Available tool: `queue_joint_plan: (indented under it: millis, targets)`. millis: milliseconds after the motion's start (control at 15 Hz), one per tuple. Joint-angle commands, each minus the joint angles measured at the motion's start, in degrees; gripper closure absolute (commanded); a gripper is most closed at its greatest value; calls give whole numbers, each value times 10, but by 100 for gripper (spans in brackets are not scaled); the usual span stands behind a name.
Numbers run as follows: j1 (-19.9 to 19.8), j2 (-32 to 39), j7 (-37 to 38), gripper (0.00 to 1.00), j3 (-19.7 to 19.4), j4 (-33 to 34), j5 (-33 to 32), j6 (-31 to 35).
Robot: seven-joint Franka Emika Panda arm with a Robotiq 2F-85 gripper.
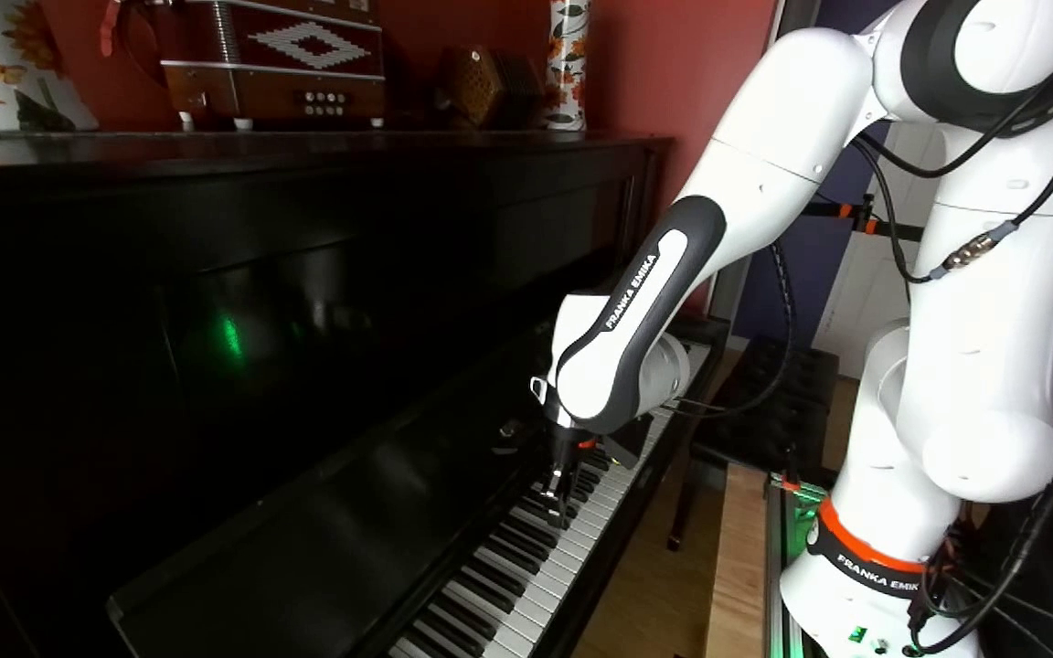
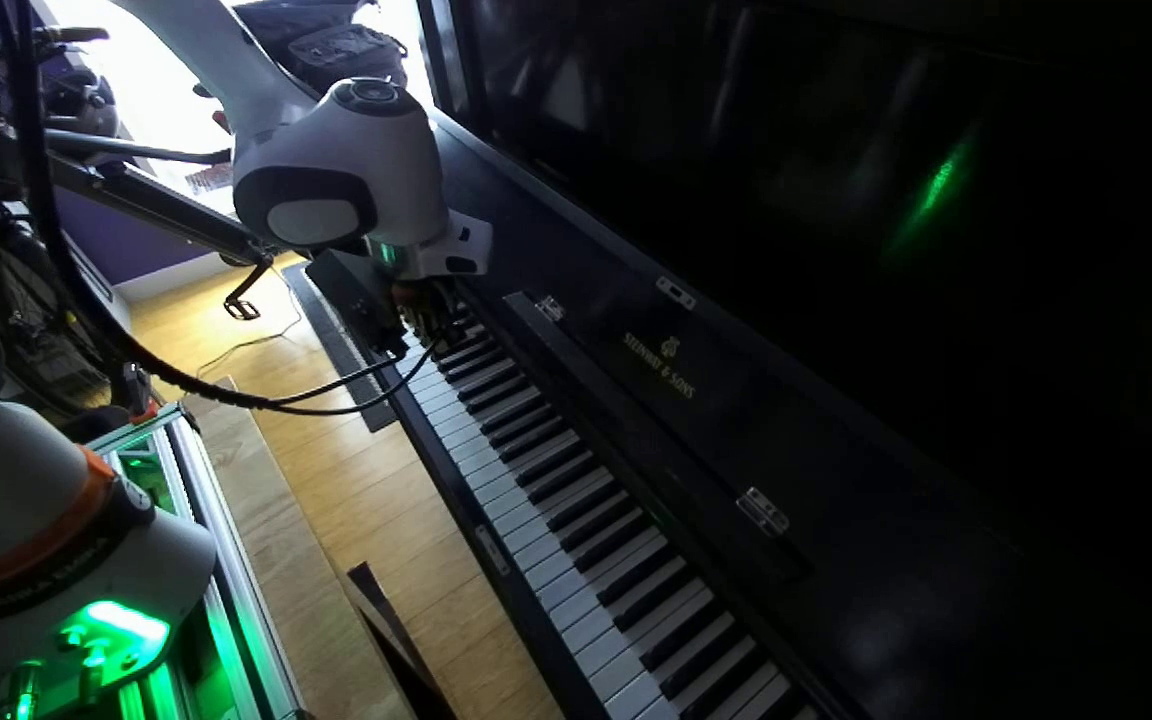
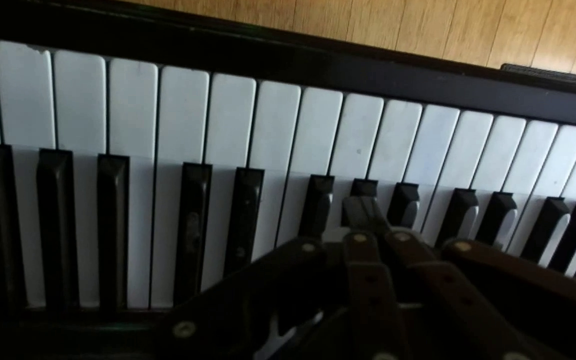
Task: Press the middle black key on the piano
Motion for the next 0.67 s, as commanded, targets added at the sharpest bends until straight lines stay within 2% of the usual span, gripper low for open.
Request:
queue_joint_plan:
  millis: [0, 600]
  targets:
    - [-5, 34, -45, 100, 8, 10, 44, 30]
    - [-7, 92, -74, 100, 18, 45, 79, 68]
